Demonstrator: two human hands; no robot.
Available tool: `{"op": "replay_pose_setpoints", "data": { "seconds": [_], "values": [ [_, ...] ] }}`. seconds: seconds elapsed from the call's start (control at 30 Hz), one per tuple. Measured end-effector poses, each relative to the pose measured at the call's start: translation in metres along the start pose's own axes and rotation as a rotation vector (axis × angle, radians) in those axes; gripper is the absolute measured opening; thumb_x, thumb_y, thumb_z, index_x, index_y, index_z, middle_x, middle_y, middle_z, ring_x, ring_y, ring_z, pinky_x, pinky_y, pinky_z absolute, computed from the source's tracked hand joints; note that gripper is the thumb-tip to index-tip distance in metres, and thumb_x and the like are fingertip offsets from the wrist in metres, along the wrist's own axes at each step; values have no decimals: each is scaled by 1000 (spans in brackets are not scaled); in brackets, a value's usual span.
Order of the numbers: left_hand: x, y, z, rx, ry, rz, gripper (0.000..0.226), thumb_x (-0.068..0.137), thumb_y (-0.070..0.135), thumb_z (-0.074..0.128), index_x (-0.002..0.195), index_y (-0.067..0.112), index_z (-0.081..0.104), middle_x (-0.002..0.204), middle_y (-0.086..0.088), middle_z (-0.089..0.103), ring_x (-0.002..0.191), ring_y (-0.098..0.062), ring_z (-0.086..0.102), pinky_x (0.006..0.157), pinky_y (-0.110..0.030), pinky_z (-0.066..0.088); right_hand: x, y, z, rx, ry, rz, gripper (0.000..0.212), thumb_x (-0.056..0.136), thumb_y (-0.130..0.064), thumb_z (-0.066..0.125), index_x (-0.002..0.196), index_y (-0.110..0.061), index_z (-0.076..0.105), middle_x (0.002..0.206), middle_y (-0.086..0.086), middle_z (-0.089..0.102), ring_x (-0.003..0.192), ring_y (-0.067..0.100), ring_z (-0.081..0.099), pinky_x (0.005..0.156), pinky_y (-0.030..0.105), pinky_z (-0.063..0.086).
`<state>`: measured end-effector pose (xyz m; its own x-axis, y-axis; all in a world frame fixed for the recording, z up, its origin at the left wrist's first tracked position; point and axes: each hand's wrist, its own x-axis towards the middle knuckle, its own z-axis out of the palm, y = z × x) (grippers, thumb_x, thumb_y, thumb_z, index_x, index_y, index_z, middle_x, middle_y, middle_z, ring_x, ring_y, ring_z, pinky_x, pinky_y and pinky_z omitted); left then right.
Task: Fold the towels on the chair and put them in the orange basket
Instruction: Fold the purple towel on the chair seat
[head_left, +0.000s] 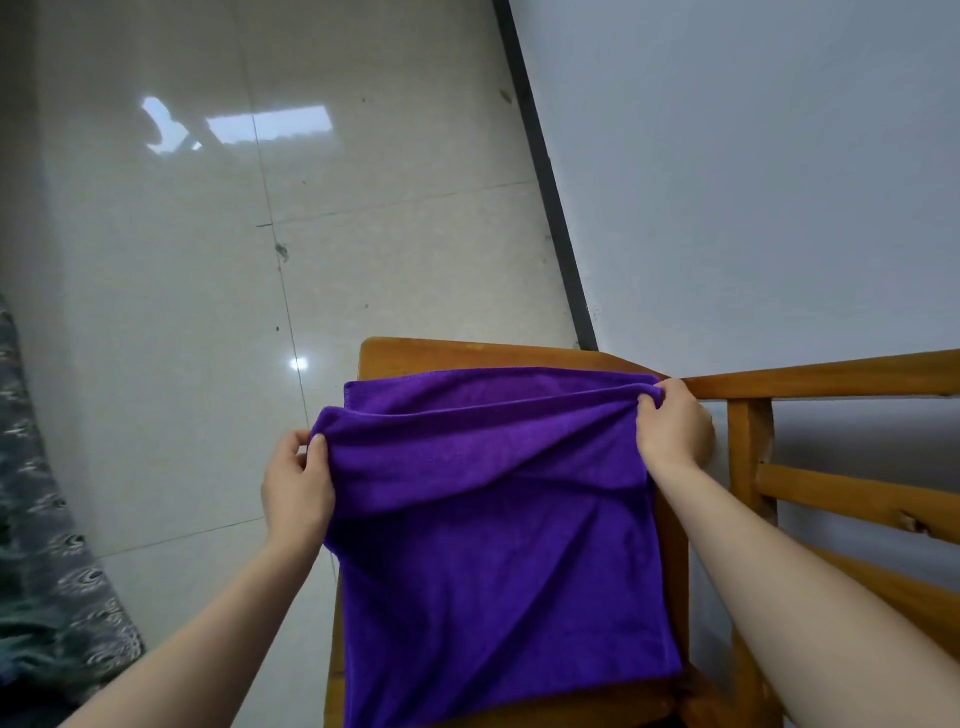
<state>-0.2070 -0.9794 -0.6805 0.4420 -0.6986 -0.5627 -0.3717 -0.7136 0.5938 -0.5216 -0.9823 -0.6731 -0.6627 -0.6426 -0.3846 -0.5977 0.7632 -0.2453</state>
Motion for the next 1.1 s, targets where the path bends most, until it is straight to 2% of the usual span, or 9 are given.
{"op": "replay_pose_setpoints", "data": {
  "seconds": [0.13, 0.23, 0.3, 0.37, 0.47, 0.63, 0.83, 0.97, 1.1],
  "values": [
    [4, 4, 8, 273, -6, 13, 25, 92, 14, 45, 115, 9, 52, 106, -13, 59, 96, -30, 53, 78, -39, 42, 6, -3, 1, -252, -54, -119, 31, 96, -25, 47, 123, -8, 47, 114, 14, 58, 97, 29, 60, 71, 33, 48],
    [11, 17, 10, 601, -6, 218, 50, 87, 15, 53, 135, 14, 41, 134, -15, 45, 122, -35, 40, 96, -49, 36, 6, -7, 0, -547, -66, -340, 42, 95, -22, 50, 132, -10, 37, 124, 15, 49, 102, 27, 57, 74, 31, 50],
    [19, 29, 13, 788, -74, 408, 51, 88, 18, 54, 137, 18, 40, 140, -11, 41, 127, -33, 36, 99, -47, 33, 9, -10, -2, -694, -86, -469, 50, 93, -19, 52, 138, -11, 31, 133, 15, 42, 113, 27, 50, 83, 31, 48],
    [29, 39, 16, 920, -138, 472, 41, 89, 24, 53, 130, 20, 48, 132, -9, 49, 122, -30, 42, 98, -44, 32, 12, -12, -5, -769, -127, -560, 53, 94, -16, 51, 141, -10, 28, 138, 13, 39, 120, 27, 44, 91, 32, 45],
    [37, 50, 14, 927, -148, 407, 24, 88, 25, 54, 111, 20, 60, 110, -6, 61, 108, -28, 51, 93, -39, 31, 12, -14, -5, -810, -142, -595, 46, 95, -15, 49, 138, -9, 34, 133, 12, 45, 119, 26, 45, 93, 31, 43],
    [43, 56, 5, 1025, -160, 478, 12, 87, 24, 55, 91, 24, 67, 95, 1, 65, 104, -23, 49, 90, -36, 27, 9, -16, -2, -804, -126, -570, 39, 95, -15, 47, 133, -8, 38, 129, 12, 49, 116, 26, 47, 93, 32, 42],
    [60, 57, 8, 682, -160, 450, 11, 86, 17, 58, 94, 16, 66, 109, -5, 58, 108, -29, 48, 88, -40, 36, 11, -18, -4, -781, -129, -562, 35, 95, -15, 48, 129, -10, 42, 127, 10, 50, 114, 25, 47, 91, 31, 42],
    [63, 49, 15, 630, -234, 398, 18, 86, 7, 53, 104, 8, 59, 97, -9, 60, 89, -28, 53, 74, -34, 40, 14, -19, -7, -787, -125, -561, 27, 95, -15, 47, 122, -11, 50, 122, 9, 53, 112, 24, 46, 90, 32, 41],
    [64, 53, 12, 695, -280, 400, 22, 84, 7, 55, 105, 11, 61, 91, -6, 61, 86, -27, 55, 74, -35, 44, 12, -16, -11, -748, -127, -543, 20, 95, -14, 47, 114, -10, 54, 115, 9, 54, 105, 23, 47, 84, 29, 42]
  ]
}}
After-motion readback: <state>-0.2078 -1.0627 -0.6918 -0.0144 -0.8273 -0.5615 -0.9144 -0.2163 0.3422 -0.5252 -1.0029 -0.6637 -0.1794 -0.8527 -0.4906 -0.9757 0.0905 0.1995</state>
